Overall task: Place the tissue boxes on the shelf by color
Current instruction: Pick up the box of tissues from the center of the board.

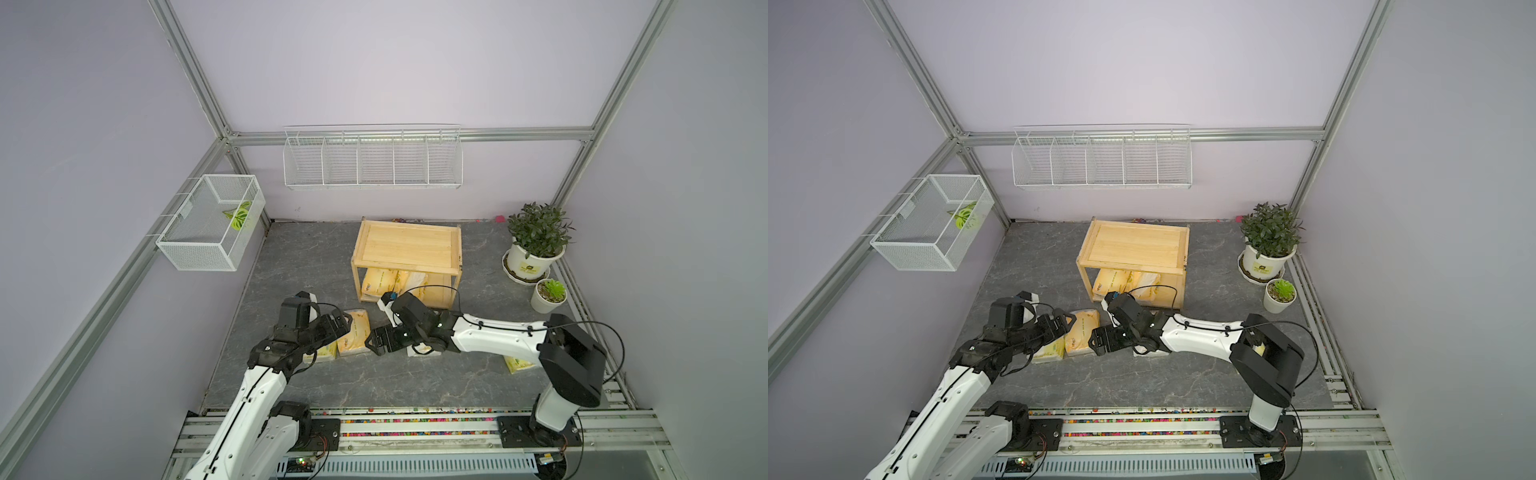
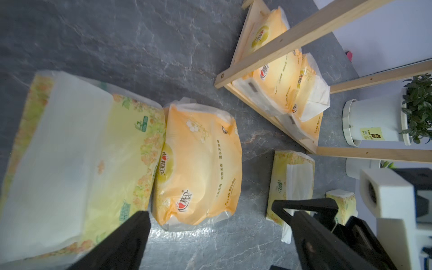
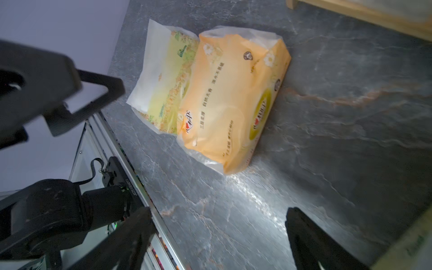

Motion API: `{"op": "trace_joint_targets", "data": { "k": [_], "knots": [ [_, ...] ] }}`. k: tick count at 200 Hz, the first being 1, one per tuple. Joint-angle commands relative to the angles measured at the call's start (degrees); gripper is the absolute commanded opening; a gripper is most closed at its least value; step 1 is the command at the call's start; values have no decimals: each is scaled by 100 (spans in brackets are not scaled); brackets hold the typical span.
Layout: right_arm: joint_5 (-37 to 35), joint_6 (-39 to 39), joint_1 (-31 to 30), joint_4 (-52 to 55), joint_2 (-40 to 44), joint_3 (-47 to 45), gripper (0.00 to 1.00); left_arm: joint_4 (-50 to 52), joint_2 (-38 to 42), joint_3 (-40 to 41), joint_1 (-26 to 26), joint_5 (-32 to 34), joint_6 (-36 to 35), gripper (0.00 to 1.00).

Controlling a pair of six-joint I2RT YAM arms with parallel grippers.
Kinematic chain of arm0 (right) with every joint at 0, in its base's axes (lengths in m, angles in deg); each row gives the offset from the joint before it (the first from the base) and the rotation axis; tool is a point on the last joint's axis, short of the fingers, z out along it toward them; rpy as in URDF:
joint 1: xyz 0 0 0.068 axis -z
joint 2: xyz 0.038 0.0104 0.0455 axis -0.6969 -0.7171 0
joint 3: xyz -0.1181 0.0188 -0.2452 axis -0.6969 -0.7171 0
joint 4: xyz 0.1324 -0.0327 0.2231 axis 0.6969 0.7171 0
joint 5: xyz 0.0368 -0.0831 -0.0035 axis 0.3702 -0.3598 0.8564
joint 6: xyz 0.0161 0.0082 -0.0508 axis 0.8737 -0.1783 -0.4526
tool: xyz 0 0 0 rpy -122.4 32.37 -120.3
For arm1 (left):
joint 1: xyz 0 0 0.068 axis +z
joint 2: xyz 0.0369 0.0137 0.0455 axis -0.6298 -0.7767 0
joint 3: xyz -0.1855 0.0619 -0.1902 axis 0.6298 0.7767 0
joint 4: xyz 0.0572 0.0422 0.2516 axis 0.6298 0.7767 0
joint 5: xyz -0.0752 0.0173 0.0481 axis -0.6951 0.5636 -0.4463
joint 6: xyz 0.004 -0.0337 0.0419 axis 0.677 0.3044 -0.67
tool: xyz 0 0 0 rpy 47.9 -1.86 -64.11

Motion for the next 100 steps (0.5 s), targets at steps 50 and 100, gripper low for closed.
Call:
{"op": "trace_joint_targets", "data": {
  "k": [50, 100],
  "knots": [
    [54, 435, 80, -763, -806, 129, 94, -387, -358, 217, -88, -396, 363, 100],
    [268, 766, 257, -1376, -1075, -137, 94, -697, -698, 432, -167, -341, 469, 100]
  ]
}}
